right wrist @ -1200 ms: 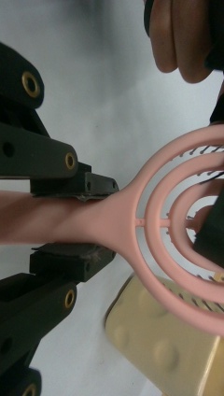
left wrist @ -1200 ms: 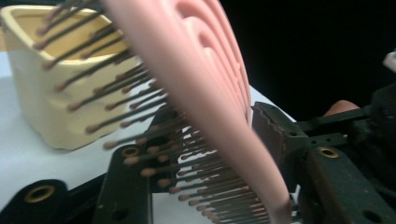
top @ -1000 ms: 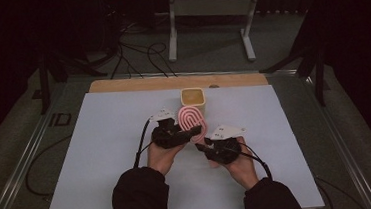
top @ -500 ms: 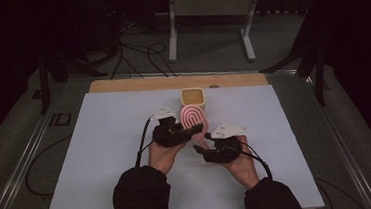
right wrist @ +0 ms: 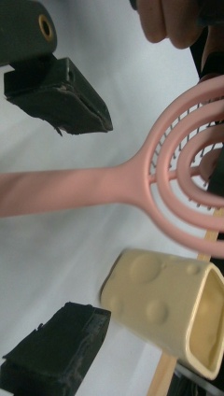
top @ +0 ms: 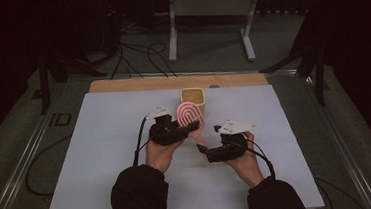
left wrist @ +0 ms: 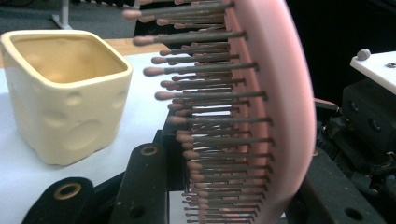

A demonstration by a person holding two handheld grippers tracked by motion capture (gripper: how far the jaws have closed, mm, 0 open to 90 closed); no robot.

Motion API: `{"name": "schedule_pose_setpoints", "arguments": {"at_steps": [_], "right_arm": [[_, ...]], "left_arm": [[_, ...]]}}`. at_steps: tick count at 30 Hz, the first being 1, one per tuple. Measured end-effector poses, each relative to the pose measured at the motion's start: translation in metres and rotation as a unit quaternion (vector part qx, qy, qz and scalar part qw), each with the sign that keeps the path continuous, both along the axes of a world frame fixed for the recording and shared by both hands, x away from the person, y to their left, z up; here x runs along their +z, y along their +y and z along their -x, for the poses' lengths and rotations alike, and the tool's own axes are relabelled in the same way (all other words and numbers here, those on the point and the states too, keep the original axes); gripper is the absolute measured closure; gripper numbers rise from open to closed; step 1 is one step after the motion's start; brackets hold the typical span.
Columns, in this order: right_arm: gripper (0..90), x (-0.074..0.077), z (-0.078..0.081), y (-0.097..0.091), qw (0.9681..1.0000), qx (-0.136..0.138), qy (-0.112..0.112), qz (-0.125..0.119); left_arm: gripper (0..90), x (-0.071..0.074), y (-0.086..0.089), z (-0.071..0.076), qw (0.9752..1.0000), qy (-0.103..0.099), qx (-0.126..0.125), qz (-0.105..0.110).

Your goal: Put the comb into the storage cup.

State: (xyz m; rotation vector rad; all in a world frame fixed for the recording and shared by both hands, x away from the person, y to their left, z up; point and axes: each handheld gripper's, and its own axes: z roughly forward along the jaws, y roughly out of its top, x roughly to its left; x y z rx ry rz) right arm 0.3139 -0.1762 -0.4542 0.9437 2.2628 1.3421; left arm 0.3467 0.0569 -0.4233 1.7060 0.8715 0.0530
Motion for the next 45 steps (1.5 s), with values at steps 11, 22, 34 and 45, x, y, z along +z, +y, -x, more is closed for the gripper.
{"name": "schedule_pose_setpoints", "arguments": {"at_steps": [11,22,34,45], "right_arm": [[8.8,-0.003,0.001,-0.015,0.9998,-0.018,0.002,-0.001],[8.8,-0.001,0.004,-0.031,0.9995,-0.032,-0.001,0.001],[8.8,-0.008,0.009,-0.047,0.999,-0.044,-0.006,0.001],[8.8,-0.014,0.016,-0.068,0.9982,-0.055,-0.007,-0.02]], "left_arm": [[64.5,0.003,0.012,-0.006,0.9999,0.003,0.014,0.007],[64.5,0.007,0.016,-0.01,0.9998,-0.001,0.019,0.007],[64.4,0.014,0.024,-0.014,0.9995,-0.006,0.029,0.01],[64.4,0.022,0.029,-0.019,0.9993,-0.013,0.035,0.008]]}}
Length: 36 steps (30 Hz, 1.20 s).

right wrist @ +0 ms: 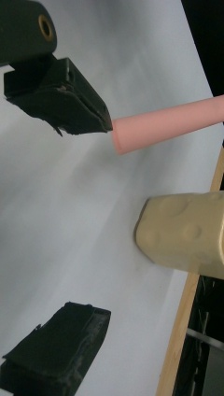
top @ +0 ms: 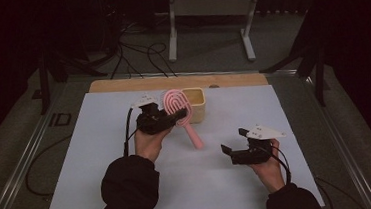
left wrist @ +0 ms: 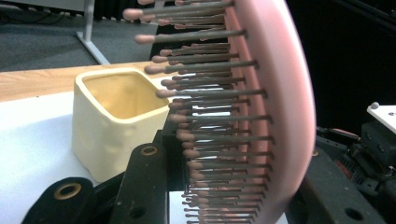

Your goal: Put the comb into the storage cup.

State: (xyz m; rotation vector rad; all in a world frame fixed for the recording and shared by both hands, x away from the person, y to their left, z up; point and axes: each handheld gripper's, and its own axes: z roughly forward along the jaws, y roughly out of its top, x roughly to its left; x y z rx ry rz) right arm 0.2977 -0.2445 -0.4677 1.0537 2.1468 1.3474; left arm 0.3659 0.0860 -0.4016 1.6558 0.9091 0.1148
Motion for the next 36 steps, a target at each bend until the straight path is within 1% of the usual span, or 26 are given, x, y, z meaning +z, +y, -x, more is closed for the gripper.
{"name": "schedule_pose_setpoints", "arguments": {"at_steps": [1,4,5,9,10,12,13,14,21,22,23,24,27,29,31,33,36], "right_arm": [[8.8,0.0,0.0,-0.002,1.0,-0.001,-0.003,0.001],[8.8,-0.001,0.003,-0.01,0.9999,-0.005,-0.011,-0.008],[8.8,-0.001,0.003,-0.01,0.9999,-0.005,-0.011,-0.008],[8.8,-0.005,0.008,-0.021,0.9997,-0.013,-0.02,-0.01],[8.8,-0.005,0.01,-0.023,0.9995,-0.014,-0.023,-0.015],[8.8,-0.005,0.013,-0.028,0.999,-0.019,-0.035,-0.019],[8.8,-0.006,0.014,-0.029,0.9989,-0.021,-0.036,-0.022],[8.8,-0.007,0.016,-0.031,0.9986,-0.026,-0.041,-0.023],[8.8,-0.014,0.025,-0.037,0.9974,-0.04,-0.057,-0.019],[8.9,-0.015,0.027,-0.038,0.997,-0.046,-0.062,-0.014],[8.9,-0.015,0.028,-0.039,0.9968,-0.047,-0.062,-0.015],[8.9,-0.015,0.029,-0.04,0.9967,-0.049,-0.062,-0.021],[8.9,-0.015,0.033,-0.043,0.996,-0.054,-0.067,-0.026],[9.0,-0.015,0.035,-0.044,0.9955,-0.056,-0.074,-0.022],[9.5,-0.016,0.036,-0.046,0.9953,-0.06,-0.074,-0.015],[9.6,-0.018,0.037,-0.049,0.9955,-0.063,-0.069,-0.016],[9.6,-0.019,0.037,-0.05,0.9953,-0.064,-0.069,-0.018]], "left_arm": [[64.4,0.001,0.001,-0.001,1.0,-0.001,0.0,-0.001],[64.4,0.002,0.002,-0.001,1.0,-0.003,0.001,-0.001],[64.4,0.003,0.003,-0.002,1.0,-0.003,0.003,0.0],[64.4,0.005,0.006,-0.004,1.0,-0.004,0.006,-0.001],[64.4,0.005,0.007,-0.004,1.0,-0.004,0.008,0.0],[64.4,0.005,0.007,-0.004,0.9999,-0.005,0.009,0.0],[64.4,0.006,0.008,-0.005,0.9999,-0.006,0.009,0.0],[64.4,0.006,0.008,-0.005,0.9999,-0.006,0.01,0.0],[64.4,0.009,0.01,-0.008,0.9999,-0.009,0.012,0.002],[64.4,0.01,0.01,-0.008,0.9999,-0.01,0.013,0.003],[64.4,0.01,0.01,-0.008,0.9998,-0.012,0.014,0.003],[64.4,0.011,0.01,-0.009,0.9998,-0.013,0.014,0.005],[64.4,0.013,0.012,-0.01,0.9998,-0.013,0.014,0.006],[64.4,0.014,0.012,-0.011,0.9998,-0.015,0.015,0.006],[64.4,0.015,0.013,-0.012,0.9997,-0.016,0.016,0.005],[64.4,0.016,0.014,-0.013,0.9997,-0.016,0.017,0.007],[64.4,0.017,0.015,-0.015,0.9997,-0.016,0.019,0.006]]}}
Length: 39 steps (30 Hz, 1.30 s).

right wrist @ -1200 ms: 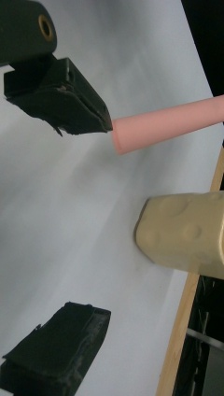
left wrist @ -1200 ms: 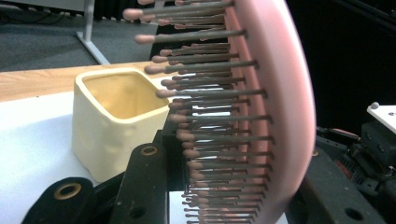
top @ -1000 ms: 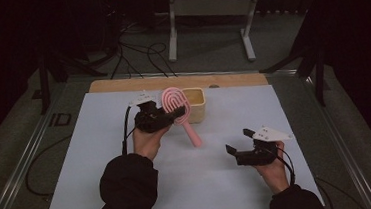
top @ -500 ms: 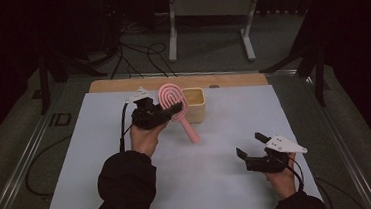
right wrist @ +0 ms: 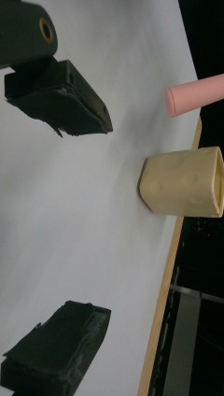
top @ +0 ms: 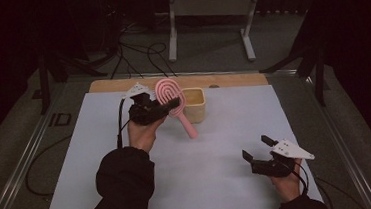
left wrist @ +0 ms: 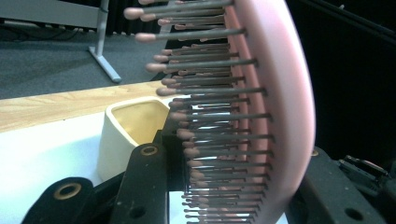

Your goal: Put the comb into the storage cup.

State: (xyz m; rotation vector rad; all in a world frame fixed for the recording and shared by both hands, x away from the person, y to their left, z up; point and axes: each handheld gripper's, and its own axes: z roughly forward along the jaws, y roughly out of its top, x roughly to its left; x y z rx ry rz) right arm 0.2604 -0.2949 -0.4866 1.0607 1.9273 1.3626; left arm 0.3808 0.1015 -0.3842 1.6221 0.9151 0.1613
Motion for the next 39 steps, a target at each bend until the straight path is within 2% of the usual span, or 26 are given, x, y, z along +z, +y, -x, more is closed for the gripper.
{"name": "schedule_pose_setpoints", "arguments": {"at_steps": [8,39], "right_arm": [[9.6,-0.003,-0.001,0.0,1.0,-0.002,0.003,0.004],[9.6,-0.005,-0.002,-0.001,1.0,-0.001,0.009,-0.002]], "left_arm": [[64.4,0.003,0.002,-0.004,1.0,-0.002,0.004,-0.002],[64.3,0.014,0.003,-0.016,0.9998,-0.014,0.005,-0.01]]}}
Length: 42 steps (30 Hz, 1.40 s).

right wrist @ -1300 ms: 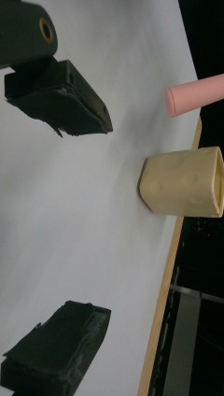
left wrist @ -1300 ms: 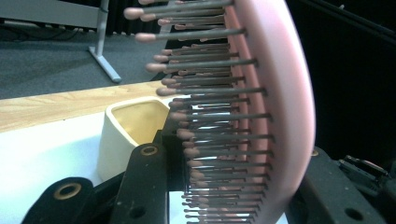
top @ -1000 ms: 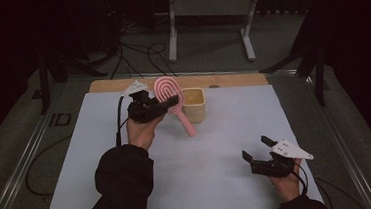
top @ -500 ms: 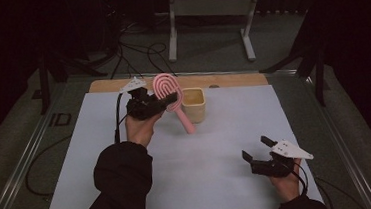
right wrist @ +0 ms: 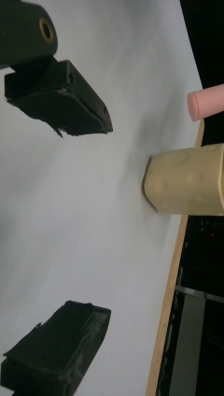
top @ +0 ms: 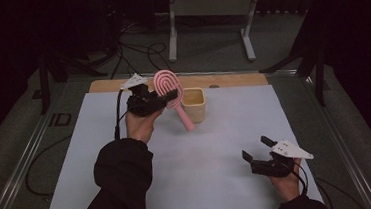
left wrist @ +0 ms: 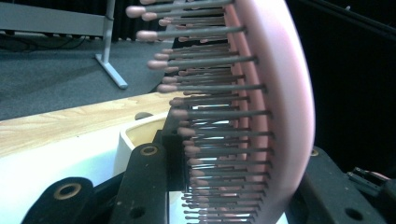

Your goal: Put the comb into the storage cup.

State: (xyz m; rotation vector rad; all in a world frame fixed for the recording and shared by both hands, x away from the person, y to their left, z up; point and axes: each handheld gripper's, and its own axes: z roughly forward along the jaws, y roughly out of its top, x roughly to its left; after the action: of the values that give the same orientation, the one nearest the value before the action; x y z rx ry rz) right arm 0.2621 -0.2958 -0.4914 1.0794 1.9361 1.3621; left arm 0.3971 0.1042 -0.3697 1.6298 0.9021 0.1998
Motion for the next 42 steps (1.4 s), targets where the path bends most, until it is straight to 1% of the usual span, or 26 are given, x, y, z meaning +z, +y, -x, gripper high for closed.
{"name": "schedule_pose_setpoints", "arguments": {"at_steps": [27,42], "right_arm": [[9.6,0.0,0.0,0.001,1.0,0.002,-0.001,0.001],[9.6,0.0,0.0,0.001,1.0,0.002,-0.001,0.001]], "left_arm": [[64.3,0.006,0.0,-0.008,0.9999,-0.003,0.011,-0.006],[64.4,0.008,0.001,-0.012,0.9998,-0.005,0.017,-0.004]]}}
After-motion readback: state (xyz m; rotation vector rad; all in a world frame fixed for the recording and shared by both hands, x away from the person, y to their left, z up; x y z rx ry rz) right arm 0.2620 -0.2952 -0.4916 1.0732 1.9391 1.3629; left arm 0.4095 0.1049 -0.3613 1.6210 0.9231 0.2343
